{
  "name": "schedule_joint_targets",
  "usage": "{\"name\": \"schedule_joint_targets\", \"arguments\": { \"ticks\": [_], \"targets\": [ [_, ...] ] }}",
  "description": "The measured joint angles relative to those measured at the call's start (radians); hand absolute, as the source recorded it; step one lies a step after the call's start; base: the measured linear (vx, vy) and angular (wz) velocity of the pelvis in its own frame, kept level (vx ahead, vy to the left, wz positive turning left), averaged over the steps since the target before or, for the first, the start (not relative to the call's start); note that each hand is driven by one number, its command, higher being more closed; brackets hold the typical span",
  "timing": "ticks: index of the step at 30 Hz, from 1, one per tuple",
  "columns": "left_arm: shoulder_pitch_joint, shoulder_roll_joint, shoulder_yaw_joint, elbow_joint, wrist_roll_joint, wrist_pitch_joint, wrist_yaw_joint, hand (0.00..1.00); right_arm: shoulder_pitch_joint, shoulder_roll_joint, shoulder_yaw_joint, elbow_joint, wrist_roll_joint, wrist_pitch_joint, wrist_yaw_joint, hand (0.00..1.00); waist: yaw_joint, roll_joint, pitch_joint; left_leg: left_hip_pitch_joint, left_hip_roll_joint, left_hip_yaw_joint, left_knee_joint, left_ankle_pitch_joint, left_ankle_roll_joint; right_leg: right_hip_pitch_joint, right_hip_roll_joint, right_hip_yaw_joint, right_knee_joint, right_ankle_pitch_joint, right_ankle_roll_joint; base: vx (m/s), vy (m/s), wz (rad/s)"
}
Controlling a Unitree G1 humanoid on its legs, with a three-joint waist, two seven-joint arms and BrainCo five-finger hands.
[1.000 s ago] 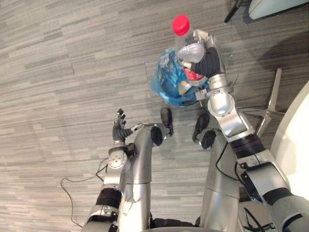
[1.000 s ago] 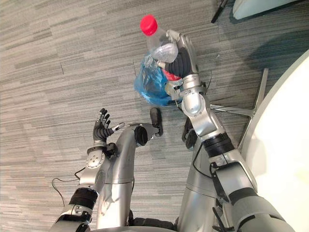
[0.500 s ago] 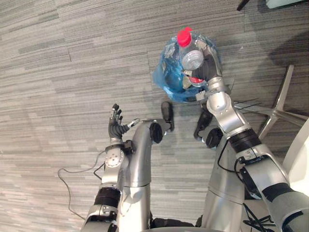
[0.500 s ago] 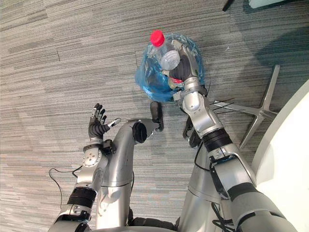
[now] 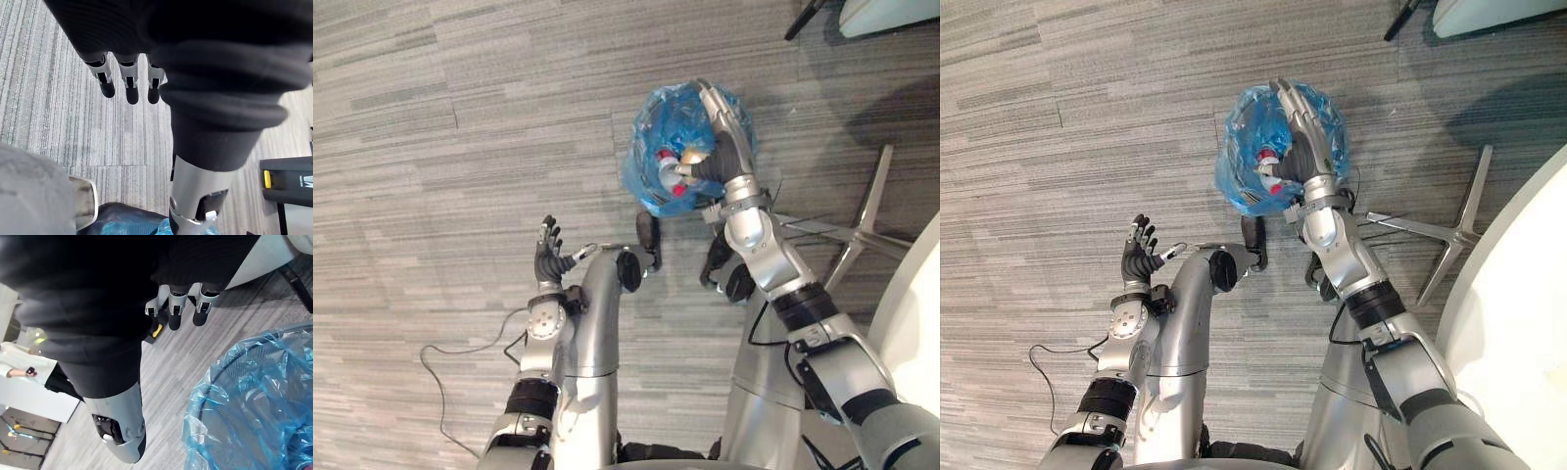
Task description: Gather rubbish on tea table into small bin, then transfer packed bag to large trash can.
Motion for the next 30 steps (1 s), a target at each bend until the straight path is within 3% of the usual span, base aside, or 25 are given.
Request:
{"name": "schedule_joint_targets", "arguments": {
  "ticks": [3,8,14,15,21,30],
  "targets": [
    [0.0,0.004,0.002,0.0,0.004,0.0,0.0,0.0,0.021,0.002,0.026,0.012,-0.06,-0.002,0.019,0.0,-0.004,-0.01,-0.006,0.002,-0.001,0.001,-0.017,0.006,-0.008,0.001,0.001,-0.003,-0.013,0.002,-0.001,-0.03,-0.001,0.02],
    [-0.001,0.003,0.002,0.003,0.009,-0.002,0.0,0.0,-0.012,0.013,0.092,0.186,-0.128,0.0,0.043,0.0,-0.004,-0.013,-0.007,-0.001,-0.001,-0.009,-0.026,0.01,-0.014,0.002,0.002,-0.013,-0.02,0.002,-0.002,-0.06,0.002,0.03],
    [-0.015,0.013,0.002,0.017,0.008,-0.012,0.0,0.0,-0.058,0.032,0.153,0.36,-0.212,0.036,0.072,0.0,-0.001,-0.013,-0.007,-0.019,-0.003,-0.02,-0.038,0.015,-0.022,-0.005,-0.001,-0.032,-0.029,0.0,-0.004,-0.07,0.01,0.08],
    [-0.016,0.016,0.002,0.017,0.007,-0.014,0.0,0.0,-0.067,0.037,0.165,0.389,-0.232,0.042,0.076,1.0,0.003,-0.013,-0.007,-0.026,-0.003,-0.021,-0.038,0.016,-0.024,-0.01,-0.002,-0.035,-0.028,-0.002,-0.007,-0.06,0.012,0.06],
    [-0.026,0.031,0.006,0.017,-0.012,-0.015,0.0,0.0,-0.143,0.057,0.191,0.483,-0.248,0.069,0.084,1.0,0.006,-0.013,-0.007,-0.078,-0.015,-0.034,-0.037,0.032,-0.028,-0.062,-0.01,-0.039,-0.003,-0.012,-0.018,-0.07,0.013,0.12],
    [-0.04,0.031,0.01,0.015,-0.013,-0.015,0.0,0.0,-0.17,0.078,0.171,0.448,-0.169,0.076,0.075,1.0,0.01,-0.013,-0.007,-0.098,-0.003,-0.053,0.01,0.031,-0.028,-0.073,-0.006,-0.045,0.046,-0.041,-0.023,-0.09,0.009,0.05]
  ]
}}
